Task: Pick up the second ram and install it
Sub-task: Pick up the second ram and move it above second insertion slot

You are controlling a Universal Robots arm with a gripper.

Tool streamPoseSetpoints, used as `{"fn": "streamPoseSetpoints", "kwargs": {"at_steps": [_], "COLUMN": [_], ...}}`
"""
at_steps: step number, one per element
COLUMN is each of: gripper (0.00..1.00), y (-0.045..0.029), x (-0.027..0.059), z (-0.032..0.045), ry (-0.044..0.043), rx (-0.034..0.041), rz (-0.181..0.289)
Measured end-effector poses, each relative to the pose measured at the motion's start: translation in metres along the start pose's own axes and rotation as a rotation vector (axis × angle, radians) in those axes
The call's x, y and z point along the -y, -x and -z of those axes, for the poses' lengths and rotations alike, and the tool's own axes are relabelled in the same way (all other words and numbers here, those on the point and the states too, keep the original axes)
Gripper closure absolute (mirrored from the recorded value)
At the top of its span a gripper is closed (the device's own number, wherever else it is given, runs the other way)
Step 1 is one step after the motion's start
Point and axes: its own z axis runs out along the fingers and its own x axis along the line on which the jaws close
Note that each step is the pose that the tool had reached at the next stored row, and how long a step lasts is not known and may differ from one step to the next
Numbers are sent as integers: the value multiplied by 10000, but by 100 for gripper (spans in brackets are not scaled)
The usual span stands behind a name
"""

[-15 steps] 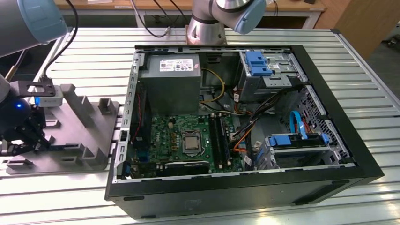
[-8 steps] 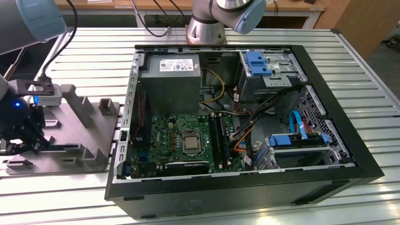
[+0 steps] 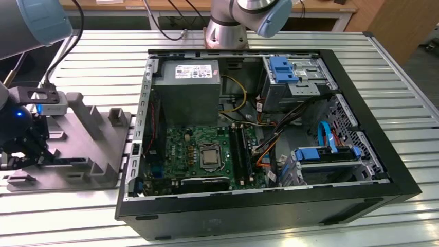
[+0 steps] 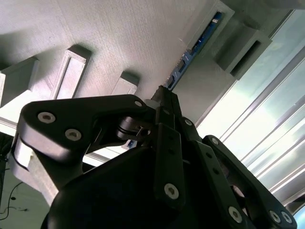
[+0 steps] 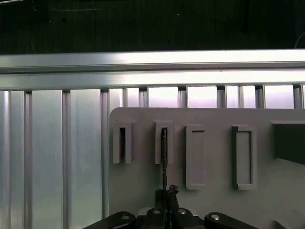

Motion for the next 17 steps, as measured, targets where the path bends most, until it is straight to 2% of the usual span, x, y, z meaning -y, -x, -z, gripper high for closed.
{"fn": "streamPoseSetpoints", "kwargs": {"at_steps": [4,17], "gripper": [88,88], "y": [1,0], "x": [-1,-1], "z": [28,30], "ry": [0,0], "rx": [15,17], "rz": [0,0]}}
